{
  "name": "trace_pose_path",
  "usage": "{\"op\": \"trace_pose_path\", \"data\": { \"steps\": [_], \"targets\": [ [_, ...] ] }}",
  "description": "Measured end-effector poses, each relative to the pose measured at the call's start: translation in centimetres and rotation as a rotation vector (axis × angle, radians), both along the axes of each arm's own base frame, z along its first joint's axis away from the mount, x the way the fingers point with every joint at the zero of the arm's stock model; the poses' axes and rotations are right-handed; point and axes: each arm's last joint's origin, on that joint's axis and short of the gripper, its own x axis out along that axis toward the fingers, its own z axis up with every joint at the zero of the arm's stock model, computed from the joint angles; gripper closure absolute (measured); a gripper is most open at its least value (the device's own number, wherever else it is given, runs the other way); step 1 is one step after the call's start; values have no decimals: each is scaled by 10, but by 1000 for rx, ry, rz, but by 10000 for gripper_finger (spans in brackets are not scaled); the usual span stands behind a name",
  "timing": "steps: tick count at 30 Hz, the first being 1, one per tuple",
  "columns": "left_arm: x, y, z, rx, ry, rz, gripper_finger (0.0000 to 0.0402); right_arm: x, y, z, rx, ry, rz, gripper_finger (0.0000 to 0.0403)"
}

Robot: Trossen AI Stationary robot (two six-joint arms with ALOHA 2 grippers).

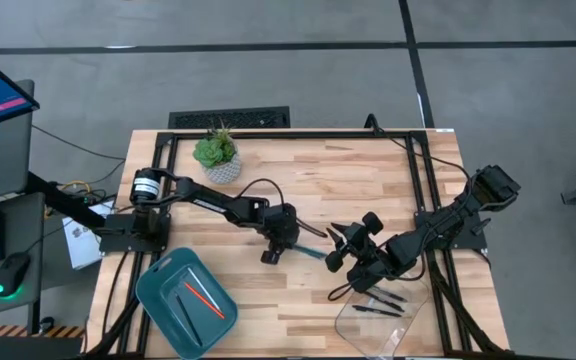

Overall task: Sort pens & pencils
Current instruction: Put the green pencil into the blue bin

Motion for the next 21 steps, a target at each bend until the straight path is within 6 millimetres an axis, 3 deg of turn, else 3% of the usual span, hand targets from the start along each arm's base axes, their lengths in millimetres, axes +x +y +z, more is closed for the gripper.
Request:
{"op": "trace_pose_path", "data": {
  "steps": [21],
  "targets": [
    [2, 0, 1, 12, -39, -43, 319, 0, -1, 0, 0, 0, -2, 295]
  ]
}}
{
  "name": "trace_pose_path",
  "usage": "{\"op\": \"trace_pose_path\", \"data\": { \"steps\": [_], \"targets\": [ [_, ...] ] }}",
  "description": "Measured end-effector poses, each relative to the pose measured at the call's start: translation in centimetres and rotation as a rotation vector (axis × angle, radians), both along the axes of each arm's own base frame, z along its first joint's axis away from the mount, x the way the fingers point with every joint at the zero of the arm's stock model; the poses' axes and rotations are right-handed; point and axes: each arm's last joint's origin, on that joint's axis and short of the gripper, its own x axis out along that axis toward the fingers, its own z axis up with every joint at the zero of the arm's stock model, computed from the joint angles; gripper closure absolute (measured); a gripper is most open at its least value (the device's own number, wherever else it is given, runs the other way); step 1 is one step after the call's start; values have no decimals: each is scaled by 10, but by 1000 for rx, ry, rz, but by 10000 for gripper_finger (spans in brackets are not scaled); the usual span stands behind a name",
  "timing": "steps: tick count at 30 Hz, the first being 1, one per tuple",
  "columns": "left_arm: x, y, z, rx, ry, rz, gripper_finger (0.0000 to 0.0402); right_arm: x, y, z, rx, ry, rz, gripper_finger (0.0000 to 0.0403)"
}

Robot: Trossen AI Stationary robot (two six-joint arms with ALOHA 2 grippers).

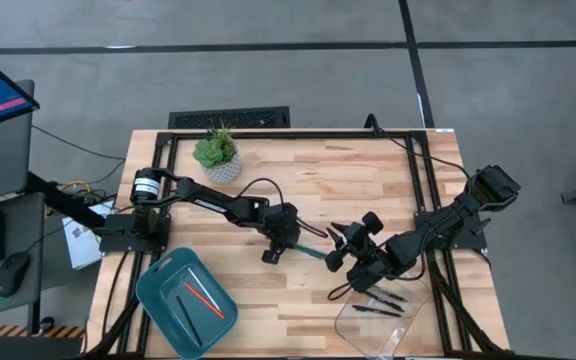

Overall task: Sort pens & pencils
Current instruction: Put the green pencil into the blue bin

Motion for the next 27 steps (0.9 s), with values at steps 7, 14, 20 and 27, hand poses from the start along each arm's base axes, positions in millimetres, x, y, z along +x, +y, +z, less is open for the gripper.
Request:
{"op": "trace_pose_path", "data": {
  "steps": [7, 14, 20, 27],
  "targets": [
    [0, -10, 0, -48, 6, -25, 319, 0, 0, 0, 0, 0, 0, 295],
    [1, -20, 2, -25, -23, -48, 319, 0, 0, 0, -1, 0, 0, 295],
    [2, -18, 2, 23, -35, -10, 319, 0, 0, 0, -1, 0, 0, 295],
    [3, -8, 2, 81, -39, 55, 319, 0, 0, 0, -1, 0, 0, 295]
  ]
}}
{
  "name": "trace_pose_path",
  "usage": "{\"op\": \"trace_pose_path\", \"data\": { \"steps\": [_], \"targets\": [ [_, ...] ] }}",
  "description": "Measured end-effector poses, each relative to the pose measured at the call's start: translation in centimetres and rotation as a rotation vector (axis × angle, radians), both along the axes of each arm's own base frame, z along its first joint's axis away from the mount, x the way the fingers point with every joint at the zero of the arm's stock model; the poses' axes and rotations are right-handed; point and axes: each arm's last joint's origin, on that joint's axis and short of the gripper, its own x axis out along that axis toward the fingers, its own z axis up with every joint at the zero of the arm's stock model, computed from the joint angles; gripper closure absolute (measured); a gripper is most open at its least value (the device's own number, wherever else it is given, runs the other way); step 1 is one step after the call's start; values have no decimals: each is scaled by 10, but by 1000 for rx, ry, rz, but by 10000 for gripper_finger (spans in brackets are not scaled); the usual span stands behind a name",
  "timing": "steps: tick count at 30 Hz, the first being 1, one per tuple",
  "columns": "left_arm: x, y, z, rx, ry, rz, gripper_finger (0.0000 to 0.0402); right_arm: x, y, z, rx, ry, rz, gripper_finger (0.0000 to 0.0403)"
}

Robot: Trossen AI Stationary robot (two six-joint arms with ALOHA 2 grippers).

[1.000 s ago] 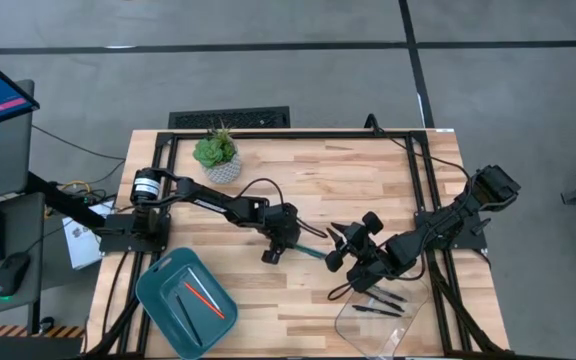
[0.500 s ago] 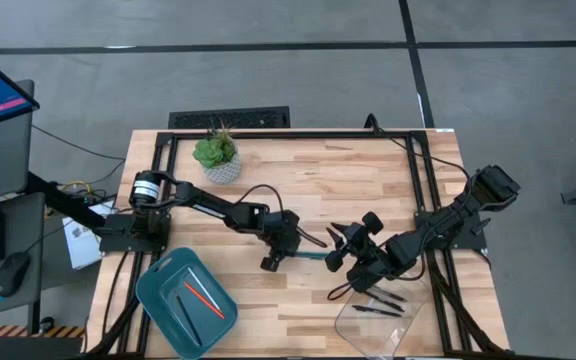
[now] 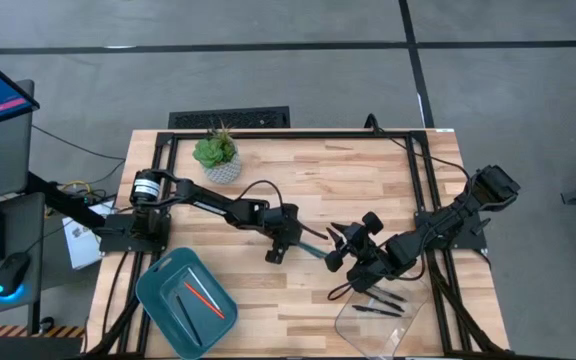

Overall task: Sort pens & pencils
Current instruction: Put the green pencil into the blue bin

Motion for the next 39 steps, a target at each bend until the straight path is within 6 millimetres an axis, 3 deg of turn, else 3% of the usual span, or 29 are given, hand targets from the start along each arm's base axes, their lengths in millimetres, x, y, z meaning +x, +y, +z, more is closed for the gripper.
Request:
{"op": "trace_pose_path", "data": {
  "steps": [6, 16, 39],
  "targets": [
    [1, -1, 2, -7, -14, -10, 319, 0, 0, 0, -1, 1, 0, 295],
    [16, -3, 22, -70, -80, -64, 319, 0, 0, 0, 0, 1, 0, 295],
    [12, 11, 17, 56, -27, -40, 319, 0, 0, 0, 0, 1, 0, 295]
  ]
}}
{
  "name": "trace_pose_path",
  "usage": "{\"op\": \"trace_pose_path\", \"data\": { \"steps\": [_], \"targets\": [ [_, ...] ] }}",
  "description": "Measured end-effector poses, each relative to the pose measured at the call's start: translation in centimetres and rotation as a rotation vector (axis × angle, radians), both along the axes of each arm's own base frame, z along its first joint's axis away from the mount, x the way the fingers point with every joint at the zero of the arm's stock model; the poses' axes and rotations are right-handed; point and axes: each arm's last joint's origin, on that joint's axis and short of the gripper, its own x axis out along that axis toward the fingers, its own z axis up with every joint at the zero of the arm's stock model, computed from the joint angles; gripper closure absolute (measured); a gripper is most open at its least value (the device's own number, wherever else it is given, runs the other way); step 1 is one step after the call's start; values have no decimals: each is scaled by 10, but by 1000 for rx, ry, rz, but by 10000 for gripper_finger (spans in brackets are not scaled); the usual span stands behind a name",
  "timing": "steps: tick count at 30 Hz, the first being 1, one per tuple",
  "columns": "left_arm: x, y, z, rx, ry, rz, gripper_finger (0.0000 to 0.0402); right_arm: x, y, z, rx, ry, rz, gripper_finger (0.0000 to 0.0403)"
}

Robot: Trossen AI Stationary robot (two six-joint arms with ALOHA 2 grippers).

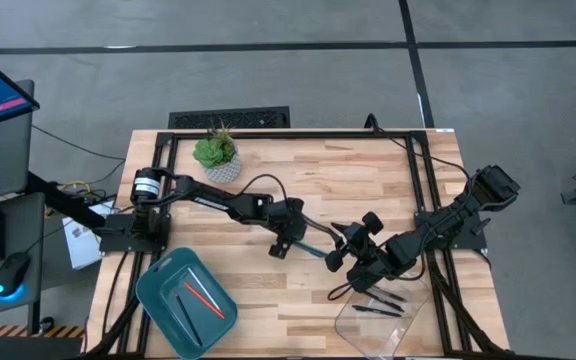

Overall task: Sort pens & pencils
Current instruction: Put the green pencil into the blue bin

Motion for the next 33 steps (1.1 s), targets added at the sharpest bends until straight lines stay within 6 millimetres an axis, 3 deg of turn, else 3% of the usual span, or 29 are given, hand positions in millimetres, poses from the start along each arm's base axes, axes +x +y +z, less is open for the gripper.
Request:
{"op": "trace_pose_path", "data": {
  "steps": [12, 28, 33],
  "targets": [
    [-10, 7, -14, -29, 46, 2, 319, 0, 0, 0, 0, 0, 2, 295],
    [-12, 2, -16, -32, 69, 20, 319, 0, 0, 0, 0, 0, 2, 295],
    [-13, 13, -17, -8, 72, 52, 319, 0, 0, 0, 0, 0, 2, 295]
  ]
}}
